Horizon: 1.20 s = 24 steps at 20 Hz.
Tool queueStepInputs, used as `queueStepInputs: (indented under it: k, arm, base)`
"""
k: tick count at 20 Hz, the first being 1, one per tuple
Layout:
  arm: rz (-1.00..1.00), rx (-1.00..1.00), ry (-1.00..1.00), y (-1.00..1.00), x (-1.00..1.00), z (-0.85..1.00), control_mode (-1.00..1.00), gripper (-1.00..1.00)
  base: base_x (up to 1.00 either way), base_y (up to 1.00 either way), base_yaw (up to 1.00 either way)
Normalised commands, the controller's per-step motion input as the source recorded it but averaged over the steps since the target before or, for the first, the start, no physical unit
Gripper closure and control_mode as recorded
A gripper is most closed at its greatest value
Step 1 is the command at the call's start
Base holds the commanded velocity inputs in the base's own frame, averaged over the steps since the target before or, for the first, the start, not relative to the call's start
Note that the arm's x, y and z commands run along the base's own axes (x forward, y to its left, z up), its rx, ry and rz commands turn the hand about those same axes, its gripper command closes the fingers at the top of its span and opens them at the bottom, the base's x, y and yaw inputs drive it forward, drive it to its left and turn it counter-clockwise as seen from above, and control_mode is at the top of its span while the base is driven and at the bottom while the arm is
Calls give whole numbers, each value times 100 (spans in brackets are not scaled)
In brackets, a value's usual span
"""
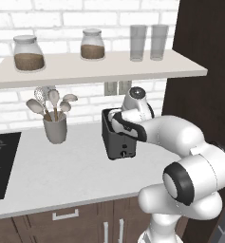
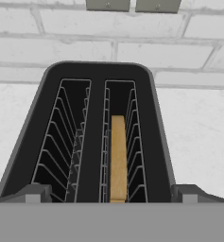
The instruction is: Start the toaster. Once the lever pops up, take the bread to the plate on the dining counter.
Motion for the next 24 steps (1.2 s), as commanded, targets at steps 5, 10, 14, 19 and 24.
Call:
queueStepInputs:
  k: [5, 10, 14, 19, 24]
  arm:
    - [0, 0, 0, 0, 0, 0, -100, -100]
    - [0, 0, 0, 0, 0, 0, -100, -100]
    - [0, 0, 0, 0, 0, 0, -100, -100]
    - [0, 0, 0, 0, 0, 0, -100, -100]
    - [0, 0, 0, 0, 0, 0, -100, -100]
  base:
    - [0, 0, 0]
    - [0, 0, 0]
    - [0, 0, 0]
    - [0, 0, 0]
    - [0, 0, 0]
